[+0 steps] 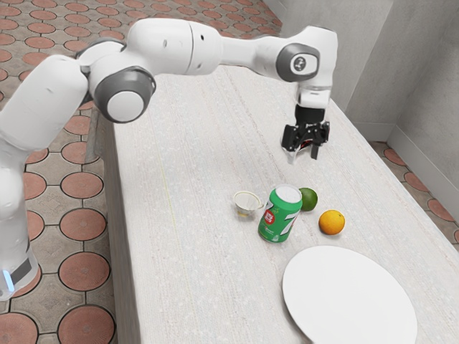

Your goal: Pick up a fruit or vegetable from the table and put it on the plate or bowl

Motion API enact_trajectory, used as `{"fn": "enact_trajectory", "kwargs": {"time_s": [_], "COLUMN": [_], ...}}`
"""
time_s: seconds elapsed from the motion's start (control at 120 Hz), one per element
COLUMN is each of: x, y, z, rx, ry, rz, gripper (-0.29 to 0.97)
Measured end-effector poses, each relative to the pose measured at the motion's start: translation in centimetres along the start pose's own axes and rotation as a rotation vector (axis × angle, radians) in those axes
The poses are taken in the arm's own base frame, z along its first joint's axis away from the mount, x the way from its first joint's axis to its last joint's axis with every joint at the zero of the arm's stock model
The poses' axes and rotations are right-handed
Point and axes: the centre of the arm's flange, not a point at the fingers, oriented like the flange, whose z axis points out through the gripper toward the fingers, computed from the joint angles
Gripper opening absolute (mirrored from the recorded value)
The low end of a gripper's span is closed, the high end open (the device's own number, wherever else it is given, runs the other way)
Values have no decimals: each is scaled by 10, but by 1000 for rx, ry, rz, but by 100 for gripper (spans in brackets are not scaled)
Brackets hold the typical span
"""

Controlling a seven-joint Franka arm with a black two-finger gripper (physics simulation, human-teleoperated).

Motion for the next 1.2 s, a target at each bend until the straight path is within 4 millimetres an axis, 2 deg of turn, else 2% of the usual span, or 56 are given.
{"fn": "enact_trajectory", "kwargs": {"time_s": [0.108,0.317,0.5,0.917,1.2], "x": [10,8,17,7,12], "y": [1,-2,-2,-10,-14], "z": [9,35,52,81,103], "rx": [-1,-22,-31,-40,-39], "ry": [-3,-13,-16,-22,-24], "rz": [30,46,72,73,80], "gripper": [68,68,68,68,68]}}
